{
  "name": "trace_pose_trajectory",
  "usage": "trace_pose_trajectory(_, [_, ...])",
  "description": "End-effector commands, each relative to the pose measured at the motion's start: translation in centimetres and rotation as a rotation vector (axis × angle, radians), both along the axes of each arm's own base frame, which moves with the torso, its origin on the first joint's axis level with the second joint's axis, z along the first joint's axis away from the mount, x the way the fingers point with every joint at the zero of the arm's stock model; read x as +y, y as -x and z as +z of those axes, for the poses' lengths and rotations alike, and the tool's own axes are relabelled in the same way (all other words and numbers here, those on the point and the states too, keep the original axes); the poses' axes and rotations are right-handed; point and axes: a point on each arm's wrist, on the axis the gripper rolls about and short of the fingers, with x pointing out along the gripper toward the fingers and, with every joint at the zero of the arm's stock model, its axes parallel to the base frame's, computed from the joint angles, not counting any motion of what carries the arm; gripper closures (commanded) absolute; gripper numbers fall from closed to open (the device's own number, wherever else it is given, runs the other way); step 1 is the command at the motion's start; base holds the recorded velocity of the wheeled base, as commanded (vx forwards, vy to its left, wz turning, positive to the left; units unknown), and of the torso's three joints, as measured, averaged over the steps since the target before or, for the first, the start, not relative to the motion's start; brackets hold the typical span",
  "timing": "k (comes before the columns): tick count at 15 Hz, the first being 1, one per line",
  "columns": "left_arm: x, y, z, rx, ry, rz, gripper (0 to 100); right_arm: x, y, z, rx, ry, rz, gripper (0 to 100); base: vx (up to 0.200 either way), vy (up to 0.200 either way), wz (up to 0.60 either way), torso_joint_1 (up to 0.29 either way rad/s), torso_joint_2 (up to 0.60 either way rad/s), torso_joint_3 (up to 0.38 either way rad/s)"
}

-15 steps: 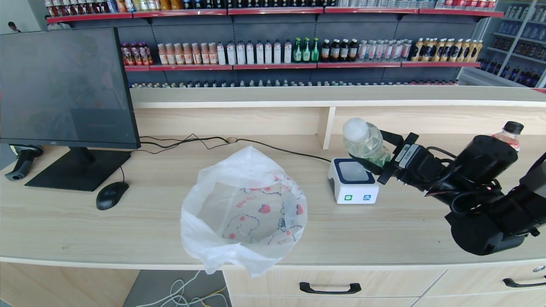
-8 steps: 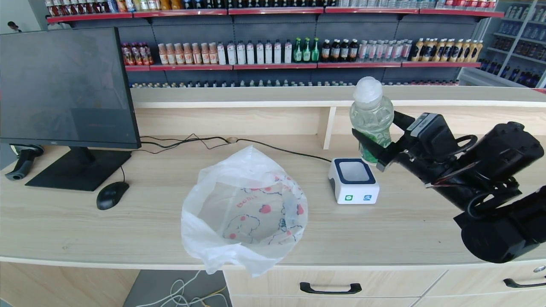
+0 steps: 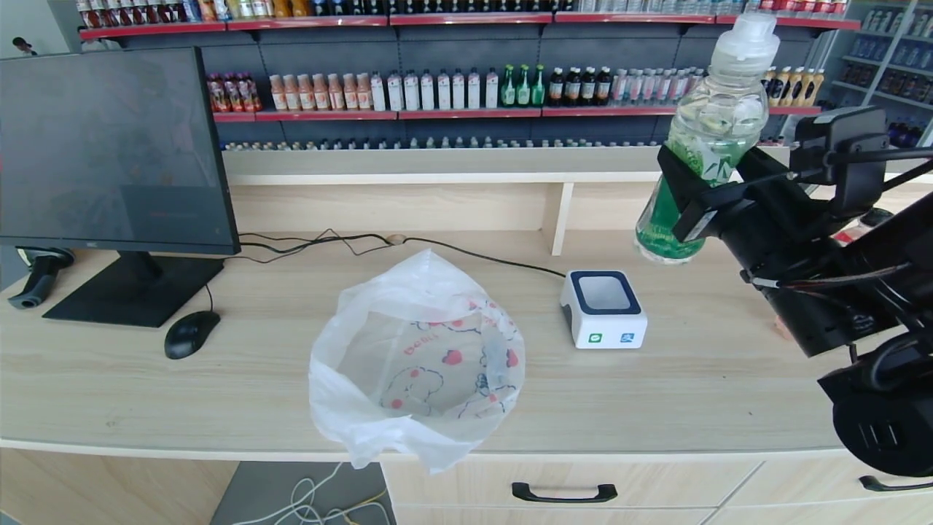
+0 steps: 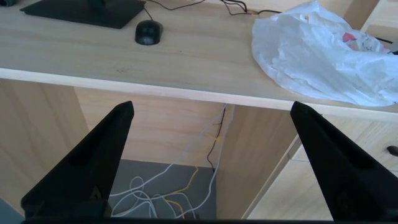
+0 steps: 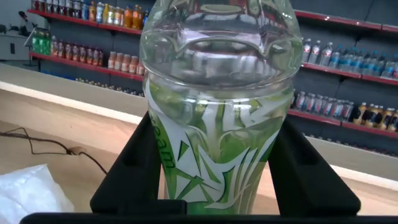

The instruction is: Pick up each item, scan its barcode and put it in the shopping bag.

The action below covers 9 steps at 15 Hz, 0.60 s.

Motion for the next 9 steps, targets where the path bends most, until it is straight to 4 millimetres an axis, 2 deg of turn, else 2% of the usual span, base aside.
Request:
trace_pose_trajectory(1, [0.0,0.0,0.0,0.001,0.000,0.000,0,-0.3,0.7,0.2,0.015,-0.064,0.002,100,0.000,0.000,0.00,0.000,0.00,0.000])
trace_pose_trajectory(6, [0.0,0.0,0.0,0.001,0.000,0.000,0,-1.0,0.9,-1.3,0.097,-0.148,0.013,100,0.000,0.000,0.00,0.000,0.00,0.000])
trace_pose_trajectory(9, [0.0,0.0,0.0,0.001,0.000,0.000,0,-1.4,1.8,-2.2,0.139,-0.144,0.008,100,0.000,0.000,0.00,0.000,0.00,0.000])
